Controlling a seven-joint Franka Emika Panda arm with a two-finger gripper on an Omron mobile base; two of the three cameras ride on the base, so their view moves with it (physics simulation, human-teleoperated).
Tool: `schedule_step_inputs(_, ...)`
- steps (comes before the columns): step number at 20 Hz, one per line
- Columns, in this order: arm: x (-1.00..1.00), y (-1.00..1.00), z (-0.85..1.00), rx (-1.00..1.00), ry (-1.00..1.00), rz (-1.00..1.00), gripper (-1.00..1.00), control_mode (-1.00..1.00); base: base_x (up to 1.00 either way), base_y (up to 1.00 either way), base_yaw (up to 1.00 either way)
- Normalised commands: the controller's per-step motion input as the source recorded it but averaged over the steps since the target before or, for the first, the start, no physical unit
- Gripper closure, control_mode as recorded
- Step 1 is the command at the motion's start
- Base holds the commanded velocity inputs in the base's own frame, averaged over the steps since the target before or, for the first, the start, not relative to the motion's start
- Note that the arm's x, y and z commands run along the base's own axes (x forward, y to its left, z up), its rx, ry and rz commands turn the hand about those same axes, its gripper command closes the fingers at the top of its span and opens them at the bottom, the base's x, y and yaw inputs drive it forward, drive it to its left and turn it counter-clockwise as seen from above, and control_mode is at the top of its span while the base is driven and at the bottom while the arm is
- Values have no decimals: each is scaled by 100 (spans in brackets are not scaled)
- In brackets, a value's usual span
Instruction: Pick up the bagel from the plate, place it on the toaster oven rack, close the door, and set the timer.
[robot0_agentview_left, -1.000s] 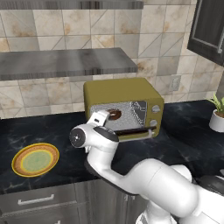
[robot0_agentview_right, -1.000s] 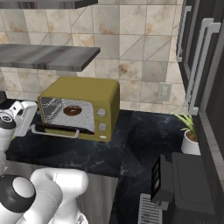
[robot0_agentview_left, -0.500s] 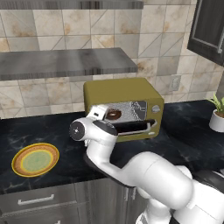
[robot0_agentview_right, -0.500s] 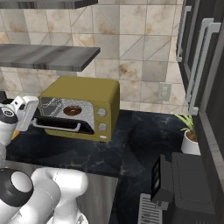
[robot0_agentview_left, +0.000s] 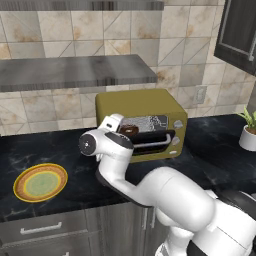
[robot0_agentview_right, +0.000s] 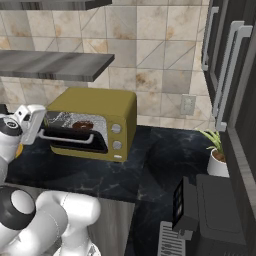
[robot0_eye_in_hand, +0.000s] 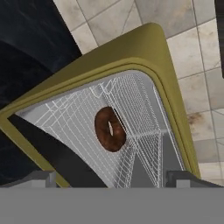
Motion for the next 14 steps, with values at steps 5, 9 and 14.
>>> schedule_step_inputs(5,15,-1,23,0,-5,0,-100,-100,0,0,0)
schedule_step_inputs(9,22,0,21,0,-5,0,-100,-100,0,0,0)
schedule_step_inputs(14,35,0,24,0,-1,0,-100,-100,0,0,0)
